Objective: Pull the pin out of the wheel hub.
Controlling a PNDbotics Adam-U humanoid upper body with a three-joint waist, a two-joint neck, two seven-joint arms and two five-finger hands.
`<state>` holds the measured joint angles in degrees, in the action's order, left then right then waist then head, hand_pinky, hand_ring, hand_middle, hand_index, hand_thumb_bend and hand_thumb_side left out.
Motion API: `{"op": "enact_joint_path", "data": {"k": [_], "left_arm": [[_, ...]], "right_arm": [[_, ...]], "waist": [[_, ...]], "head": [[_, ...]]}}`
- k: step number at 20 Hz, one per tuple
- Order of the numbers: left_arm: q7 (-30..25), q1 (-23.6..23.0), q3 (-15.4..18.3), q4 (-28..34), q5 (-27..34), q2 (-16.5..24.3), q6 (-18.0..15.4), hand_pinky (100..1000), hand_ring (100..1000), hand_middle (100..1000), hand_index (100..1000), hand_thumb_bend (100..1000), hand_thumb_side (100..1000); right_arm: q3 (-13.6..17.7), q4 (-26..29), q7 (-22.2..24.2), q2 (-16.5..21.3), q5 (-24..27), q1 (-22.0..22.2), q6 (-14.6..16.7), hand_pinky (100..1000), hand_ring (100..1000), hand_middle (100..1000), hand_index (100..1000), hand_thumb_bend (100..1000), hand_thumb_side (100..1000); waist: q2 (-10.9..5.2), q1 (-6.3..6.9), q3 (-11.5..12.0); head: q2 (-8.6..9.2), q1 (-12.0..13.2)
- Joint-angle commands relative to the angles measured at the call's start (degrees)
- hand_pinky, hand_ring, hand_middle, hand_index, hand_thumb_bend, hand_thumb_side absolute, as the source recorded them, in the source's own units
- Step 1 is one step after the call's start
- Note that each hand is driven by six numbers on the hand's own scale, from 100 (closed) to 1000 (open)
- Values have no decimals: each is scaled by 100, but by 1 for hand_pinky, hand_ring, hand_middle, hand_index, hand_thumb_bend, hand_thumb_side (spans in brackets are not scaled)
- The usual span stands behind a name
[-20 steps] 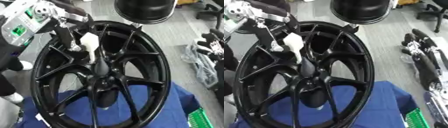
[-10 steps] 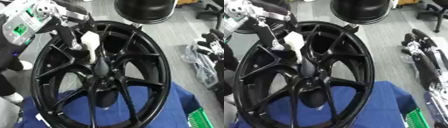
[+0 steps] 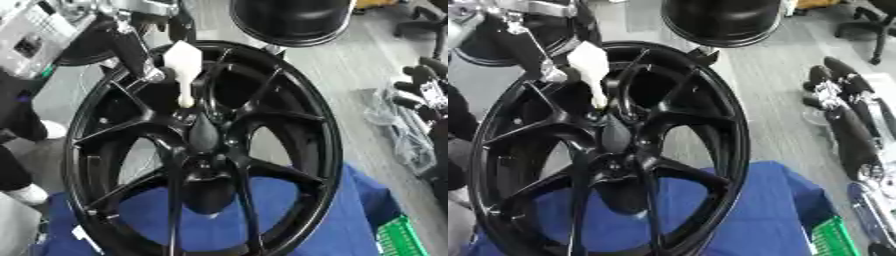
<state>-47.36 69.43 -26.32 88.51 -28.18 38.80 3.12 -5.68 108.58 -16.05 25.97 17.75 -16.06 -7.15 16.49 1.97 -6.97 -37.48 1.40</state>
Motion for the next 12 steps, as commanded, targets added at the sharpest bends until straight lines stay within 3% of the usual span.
{"op": "enact_joint_path", "data": {"k": [1, 6, 12], "left_arm": [[295, 108, 414, 365, 141, 241, 118, 773, 701, 575, 304, 242, 100], [870, -296, 1051, 864, 364, 731, 330, 772, 686, 560, 302, 217, 100], [1706, -1564, 1981, 1714, 630, 1926, 634, 761, 681, 553, 308, 225, 100]], "right_arm": [[45, 23, -10, 125, -23, -20, 6, 803, 829, 829, 919, 254, 564], [79, 17, -42, 138, -31, 6, 22, 803, 829, 829, 919, 256, 563], [155, 30, -106, 157, -45, 21, 56, 803, 829, 830, 919, 255, 562]], "waist": [[-154, -20, 21], [-139, -8, 83], [-81, 11, 154]], "head": [[18, -28], [43, -95], [47, -199]]}}
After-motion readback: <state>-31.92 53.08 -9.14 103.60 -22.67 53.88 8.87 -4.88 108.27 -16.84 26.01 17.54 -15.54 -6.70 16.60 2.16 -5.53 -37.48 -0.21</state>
